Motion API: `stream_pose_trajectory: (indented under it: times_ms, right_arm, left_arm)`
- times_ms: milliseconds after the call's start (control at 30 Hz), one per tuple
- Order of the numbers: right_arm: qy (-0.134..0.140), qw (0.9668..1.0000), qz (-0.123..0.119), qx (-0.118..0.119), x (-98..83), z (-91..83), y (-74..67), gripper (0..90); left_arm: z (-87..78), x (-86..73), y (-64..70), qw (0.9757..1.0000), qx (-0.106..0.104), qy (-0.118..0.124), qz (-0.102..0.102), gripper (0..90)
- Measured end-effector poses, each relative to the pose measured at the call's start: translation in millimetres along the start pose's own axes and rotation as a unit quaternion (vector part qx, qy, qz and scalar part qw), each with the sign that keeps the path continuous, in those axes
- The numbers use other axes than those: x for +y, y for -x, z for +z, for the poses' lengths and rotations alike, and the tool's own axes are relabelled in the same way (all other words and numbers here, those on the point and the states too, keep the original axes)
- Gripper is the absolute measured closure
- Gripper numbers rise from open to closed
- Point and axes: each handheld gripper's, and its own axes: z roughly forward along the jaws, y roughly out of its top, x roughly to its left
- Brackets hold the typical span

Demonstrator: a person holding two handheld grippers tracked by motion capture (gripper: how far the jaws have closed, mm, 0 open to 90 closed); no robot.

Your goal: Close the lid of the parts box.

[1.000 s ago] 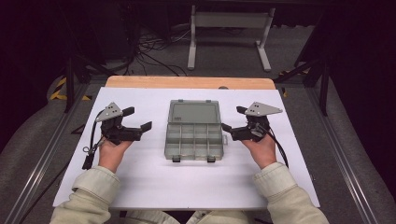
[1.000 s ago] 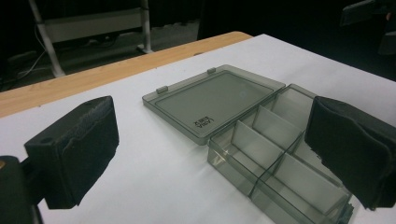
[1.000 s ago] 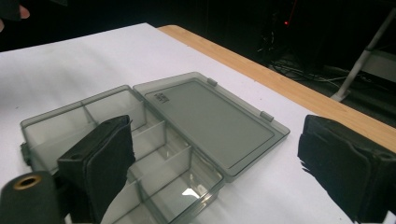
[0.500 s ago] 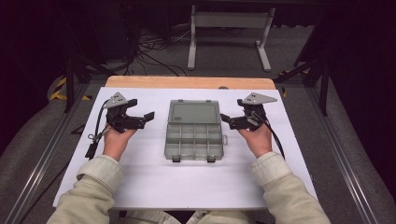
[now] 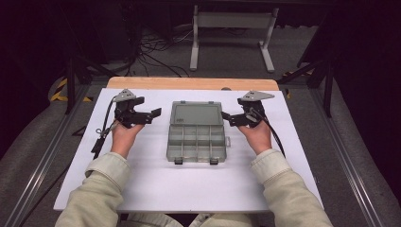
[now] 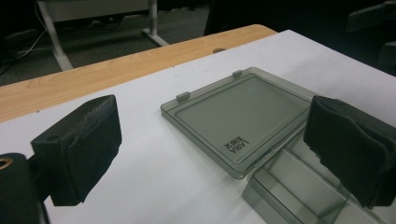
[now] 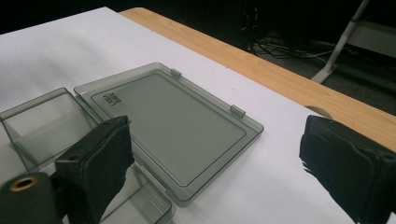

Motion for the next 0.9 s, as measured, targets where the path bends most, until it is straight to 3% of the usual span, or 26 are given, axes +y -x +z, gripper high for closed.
stream_pose_trajectory:
  times_ms: [100, 367, 633, 900]
  right_arm:
    - [0.000, 1.0000, 0.007, 0.002, 0.0, 3.9, 4.5, 9.2]
    - [-0.005, 0.9999, 0.015, -0.002, -4.0, 14.7, 10.3, 10.0]
    - [-0.001, 0.9998, 0.020, 0.005, -7.2, 22.3, 15.4, 10.8]
    - [-0.008, 0.9998, 0.015, 0.005, -9.7, 24.3, 18.1, 15.7]
  left_arm:
    - [5.4, 0.5, 0.1, 1.0000, 0.005, -0.004, 0.004, 5.6]
    - [17.3, -4.6, -5.4, 0.9997, 0.015, -0.004, -0.020, 6.2]
    - [29.0, -4.3, -1.5, 0.9996, 0.018, -0.020, 0.004, 6.5]
    - [32.3, -7.9, -1.9, 0.9994, 0.012, -0.033, 0.006, 9.2]
